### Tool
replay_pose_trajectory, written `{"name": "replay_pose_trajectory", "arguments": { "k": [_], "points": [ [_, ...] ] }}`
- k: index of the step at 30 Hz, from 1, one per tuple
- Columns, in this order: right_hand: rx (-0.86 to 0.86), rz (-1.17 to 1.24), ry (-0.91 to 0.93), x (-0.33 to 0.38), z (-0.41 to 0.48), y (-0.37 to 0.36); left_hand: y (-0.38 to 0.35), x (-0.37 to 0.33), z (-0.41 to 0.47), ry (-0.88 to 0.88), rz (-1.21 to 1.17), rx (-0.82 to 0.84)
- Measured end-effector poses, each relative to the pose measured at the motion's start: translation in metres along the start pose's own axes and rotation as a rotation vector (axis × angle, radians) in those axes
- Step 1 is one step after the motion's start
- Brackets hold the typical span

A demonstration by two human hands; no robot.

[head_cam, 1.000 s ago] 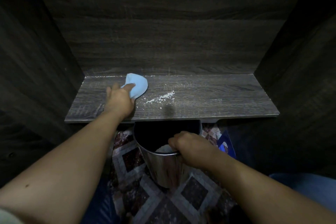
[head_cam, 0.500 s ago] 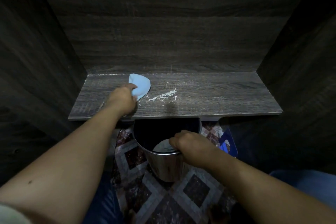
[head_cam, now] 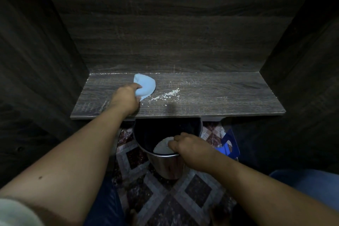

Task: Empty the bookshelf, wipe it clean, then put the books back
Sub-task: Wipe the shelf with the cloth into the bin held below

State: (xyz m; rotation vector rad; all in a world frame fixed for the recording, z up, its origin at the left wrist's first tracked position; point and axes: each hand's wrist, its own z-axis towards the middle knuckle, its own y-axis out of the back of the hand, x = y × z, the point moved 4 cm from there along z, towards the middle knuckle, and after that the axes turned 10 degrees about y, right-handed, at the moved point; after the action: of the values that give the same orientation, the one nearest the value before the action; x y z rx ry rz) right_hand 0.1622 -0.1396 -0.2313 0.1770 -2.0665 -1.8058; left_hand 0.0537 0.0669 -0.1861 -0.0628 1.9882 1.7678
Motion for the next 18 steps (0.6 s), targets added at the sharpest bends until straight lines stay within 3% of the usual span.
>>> {"name": "replay_pose_trajectory", "arguments": {
  "k": [18],
  "points": [
    [0.085,-0.032,-0.007,0.013,0.002,0.009,-0.012,-0.026,-0.031,-0.206,-0.044,0.226]
  ]
}}
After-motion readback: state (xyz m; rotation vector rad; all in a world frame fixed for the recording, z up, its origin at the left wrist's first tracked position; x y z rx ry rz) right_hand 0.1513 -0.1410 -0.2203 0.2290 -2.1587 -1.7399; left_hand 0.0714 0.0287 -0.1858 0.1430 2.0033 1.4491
